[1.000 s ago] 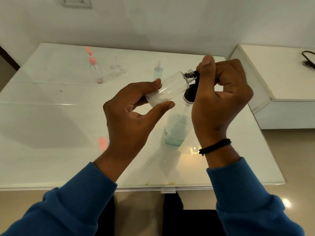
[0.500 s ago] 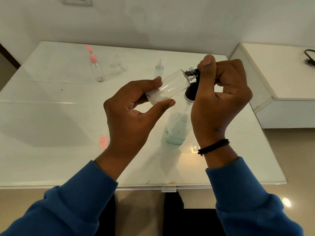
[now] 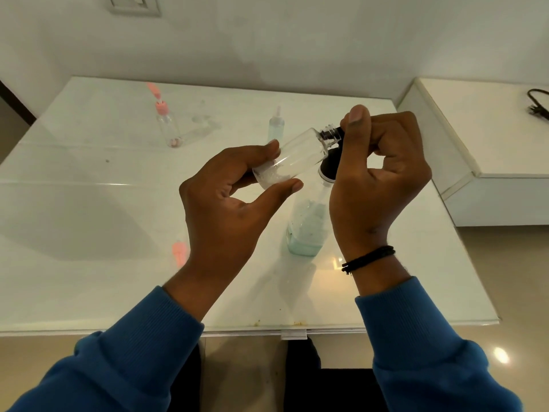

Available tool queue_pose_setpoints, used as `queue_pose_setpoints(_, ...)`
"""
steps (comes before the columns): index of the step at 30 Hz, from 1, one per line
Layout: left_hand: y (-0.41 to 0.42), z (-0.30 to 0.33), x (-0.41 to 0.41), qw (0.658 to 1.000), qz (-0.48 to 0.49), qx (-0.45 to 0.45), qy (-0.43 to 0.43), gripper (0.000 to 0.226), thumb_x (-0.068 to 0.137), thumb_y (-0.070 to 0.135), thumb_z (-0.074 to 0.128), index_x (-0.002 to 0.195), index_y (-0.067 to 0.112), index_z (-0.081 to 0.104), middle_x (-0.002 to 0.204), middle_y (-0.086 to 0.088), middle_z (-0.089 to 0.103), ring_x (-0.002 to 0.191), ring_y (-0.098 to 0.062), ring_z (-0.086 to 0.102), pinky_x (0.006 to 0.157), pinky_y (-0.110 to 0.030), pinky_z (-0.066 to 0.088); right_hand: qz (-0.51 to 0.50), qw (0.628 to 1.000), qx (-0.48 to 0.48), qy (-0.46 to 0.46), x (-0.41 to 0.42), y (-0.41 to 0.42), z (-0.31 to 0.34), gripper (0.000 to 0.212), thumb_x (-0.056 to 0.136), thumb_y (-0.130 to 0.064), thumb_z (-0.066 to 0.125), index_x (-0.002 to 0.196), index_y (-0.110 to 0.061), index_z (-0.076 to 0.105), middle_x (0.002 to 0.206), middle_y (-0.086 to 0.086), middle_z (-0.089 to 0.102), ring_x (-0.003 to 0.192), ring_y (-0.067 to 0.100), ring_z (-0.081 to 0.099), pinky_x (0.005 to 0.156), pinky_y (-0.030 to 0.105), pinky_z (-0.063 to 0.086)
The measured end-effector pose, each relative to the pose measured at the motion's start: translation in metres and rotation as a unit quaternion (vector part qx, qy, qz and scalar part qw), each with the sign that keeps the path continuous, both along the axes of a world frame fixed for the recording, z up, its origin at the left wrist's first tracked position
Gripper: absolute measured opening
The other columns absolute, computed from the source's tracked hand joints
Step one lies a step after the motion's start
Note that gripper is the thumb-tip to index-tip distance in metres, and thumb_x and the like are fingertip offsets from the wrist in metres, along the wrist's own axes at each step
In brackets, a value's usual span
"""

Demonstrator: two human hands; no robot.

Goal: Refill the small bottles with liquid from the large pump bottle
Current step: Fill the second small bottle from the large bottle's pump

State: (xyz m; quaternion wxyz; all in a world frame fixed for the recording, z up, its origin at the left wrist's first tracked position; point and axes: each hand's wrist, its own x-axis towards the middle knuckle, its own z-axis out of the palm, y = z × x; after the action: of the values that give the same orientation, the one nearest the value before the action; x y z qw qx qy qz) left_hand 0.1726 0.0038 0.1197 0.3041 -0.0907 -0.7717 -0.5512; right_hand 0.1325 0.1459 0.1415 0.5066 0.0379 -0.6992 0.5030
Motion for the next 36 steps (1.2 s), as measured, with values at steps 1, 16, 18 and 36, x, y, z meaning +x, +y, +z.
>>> queue_pose_setpoints(1, -0.0003, -0.0001, 0.0001, 1.0, 0.0, 0.0, 0.0, 0.043, 0.081, 0.021, 0.088, 0.118, 0.005, 0.072, 0.114, -0.002, 0.074, 0.104, -0.015, 0.071, 0.089, -0.025, 0.059, 0.001, 1.0, -0.001, -0.002, -0.0004, -0.0005, -0.0002, 0.03, 0.097, -0.004, 0.065, 0.067, -0.003, 0.063, 0.069, 0.002, 0.058, 0.066, 0.01, 0.049, 0.063, 0.017, 0.04)
queue_pose_setpoints(16, 0.0002, 0.0007, 0.0, 1.0, 0.001, -0.004, 0.003, 0.043, 0.082, 0.022, 0.088, 0.118, 0.005, 0.072, 0.114, -0.002, 0.073, 0.105, -0.012, 0.071, 0.089, -0.022, 0.058, -0.004, 1.0, 0.006, -0.002, -0.0024, 0.0023, 0.0031, 0.031, 0.096, -0.007, 0.067, 0.066, 0.0, 0.063, 0.068, 0.004, 0.059, 0.064, 0.011, 0.051, 0.058, 0.022, 0.041)
queue_pose_setpoints(18, 0.0004, 0.0008, 0.0004, 1.0, -0.001, 0.001, 0.001, 0.043, 0.082, 0.02, 0.088, 0.118, 0.005, 0.072, 0.114, -0.004, 0.074, 0.105, -0.015, 0.071, 0.09, -0.025, 0.059, -0.009, 1.0, 0.009, -0.002, -0.0019, 0.0033, 0.0034, 0.033, 0.096, -0.008, 0.066, 0.065, 0.002, 0.064, 0.066, 0.009, 0.06, 0.062, 0.016, 0.05, 0.057, 0.027, 0.042)
queue_pose_setpoints(36, 0.0011, 0.001, 0.0009, 1.0, 0.003, 0.0, -0.002, 0.043, 0.082, 0.022, 0.087, 0.118, 0.005, 0.072, 0.114, -0.002, 0.074, 0.105, -0.015, 0.071, 0.089, -0.027, 0.06, -0.005, 1.0, -0.012, -0.014, 0.0007, -0.0014, 0.0041, 0.028, 0.096, -0.005, 0.067, 0.07, -0.014, 0.062, 0.069, -0.002, 0.058, 0.065, 0.014, 0.052, 0.062, 0.021, 0.042)
